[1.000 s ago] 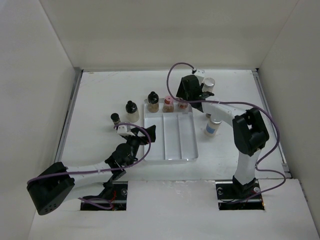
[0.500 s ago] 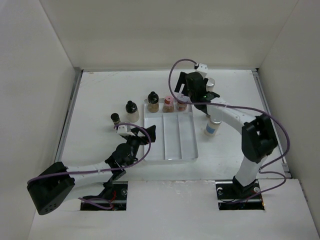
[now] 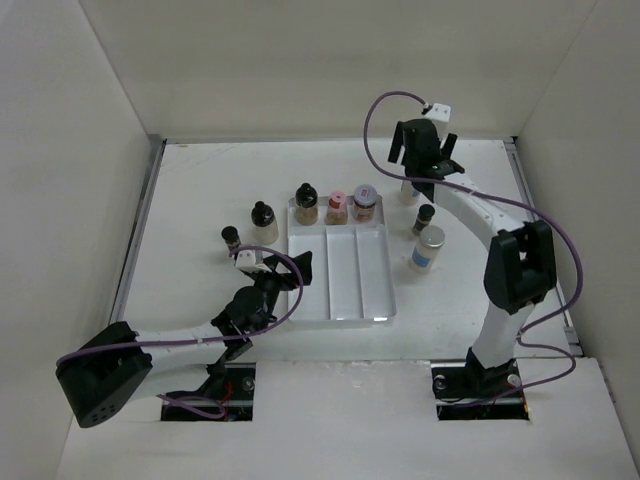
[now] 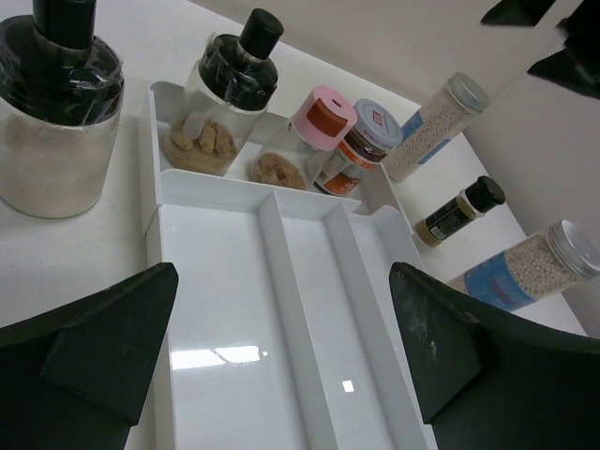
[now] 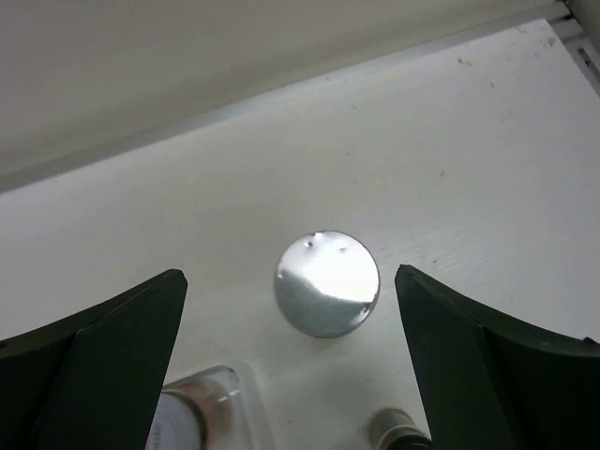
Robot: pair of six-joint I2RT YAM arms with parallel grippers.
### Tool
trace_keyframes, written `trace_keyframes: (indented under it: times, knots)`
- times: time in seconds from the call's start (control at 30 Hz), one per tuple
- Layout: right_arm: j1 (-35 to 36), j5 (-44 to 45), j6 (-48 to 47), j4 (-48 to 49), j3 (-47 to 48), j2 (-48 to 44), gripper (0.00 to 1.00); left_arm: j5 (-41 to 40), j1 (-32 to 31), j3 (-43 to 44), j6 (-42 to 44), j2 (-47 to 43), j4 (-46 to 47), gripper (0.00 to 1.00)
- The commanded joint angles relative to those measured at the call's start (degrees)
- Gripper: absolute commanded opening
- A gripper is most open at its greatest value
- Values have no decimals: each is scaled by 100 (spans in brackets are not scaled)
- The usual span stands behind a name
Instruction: Organize the condiment bottles
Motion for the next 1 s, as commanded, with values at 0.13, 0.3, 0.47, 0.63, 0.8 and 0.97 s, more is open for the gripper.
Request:
trace_keyframes:
  times: [0.13, 0.3, 0.47, 0.63, 0.8, 0.97]
  knots:
    - [-234, 125, -231, -456, 333, 549, 100, 61, -17, 138, -55, -2, 336, 100]
    - [-322, -288, -134, -403, 534, 804, 77, 61, -17, 147, -64, 24, 336, 100]
    - [-305, -158, -134, -141, 501, 534, 48, 61, -17, 147, -64, 7, 336, 100]
    - [81, 466, -766, 1046, -351, -889, 46, 70, -26, 165, -55, 15, 336, 100]
    - [994, 599, -1004, 1311, -1125, -2067, 45, 184, -26, 226, -29, 33, 301, 100]
    - [1909, 564, -820, 1293, -1837, -2623, 45, 184, -26, 358, 59, -133, 108, 100]
